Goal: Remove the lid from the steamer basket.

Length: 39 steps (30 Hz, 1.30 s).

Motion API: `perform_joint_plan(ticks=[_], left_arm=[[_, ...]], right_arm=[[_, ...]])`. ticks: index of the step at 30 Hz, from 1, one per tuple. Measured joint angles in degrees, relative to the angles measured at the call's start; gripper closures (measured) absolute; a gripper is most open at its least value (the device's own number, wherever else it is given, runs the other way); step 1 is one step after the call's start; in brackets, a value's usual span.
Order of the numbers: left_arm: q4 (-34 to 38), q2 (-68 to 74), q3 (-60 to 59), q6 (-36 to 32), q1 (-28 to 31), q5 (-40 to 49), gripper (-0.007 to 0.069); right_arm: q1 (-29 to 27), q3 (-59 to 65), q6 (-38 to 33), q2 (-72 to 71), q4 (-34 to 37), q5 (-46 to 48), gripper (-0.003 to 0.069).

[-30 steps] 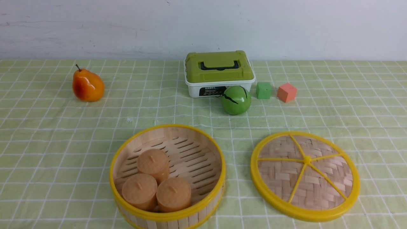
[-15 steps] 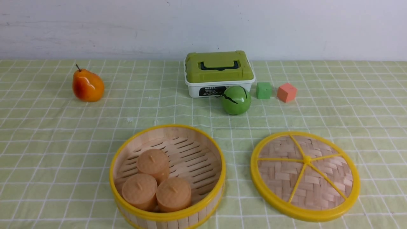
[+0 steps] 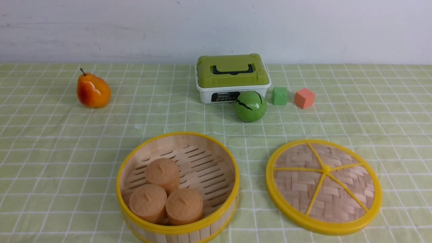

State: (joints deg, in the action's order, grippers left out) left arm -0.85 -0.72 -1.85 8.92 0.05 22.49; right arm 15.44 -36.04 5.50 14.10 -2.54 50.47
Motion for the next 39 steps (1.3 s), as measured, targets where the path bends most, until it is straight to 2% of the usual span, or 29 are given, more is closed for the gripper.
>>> perform_joint_plan(ticks=[3,8,9,13,19,23,39], left_arm=[[0.0,0.0,0.0,0.0,0.0,0.0,0.0386],[0.0,0.0,0.0,0.0,0.0,0.0,0.0386],[0.0,0.0,0.0,0.0,0.0,0.0,0.0386],[0.0,0.0,0.0,0.0,0.0,0.0,0.0386],[0.0,0.0,0.0,0.0,0.0,0.0,0.0386],[0.0,0.0,0.0,0.0,0.0,0.0,0.0386],[0.0,0.0,0.0,0.0,0.0,0.0,0.0386]], right_arm=[[0.0,1.7,0.0,-1.0,0.0,-0.8,0.0664],[-1.0,9.2,0.0,-6.1,-0.9,-11.0,0.0659],[-2.6,14.2,0.0,-9.3,-1.1,-15.8,0.0657],[-7.8,23.7,0.0,-14.4,-1.3,-24.9,0.0651],[-17.3,35.7,0.0,-14.8,-0.4,-33.1,0.0642],[-18.1,37.5,0.0,-14.8,-0.2,-34.5,0.0638],[-18.2,37.3,0.0,-14.8,-0.4,-29.4,0.0615]])
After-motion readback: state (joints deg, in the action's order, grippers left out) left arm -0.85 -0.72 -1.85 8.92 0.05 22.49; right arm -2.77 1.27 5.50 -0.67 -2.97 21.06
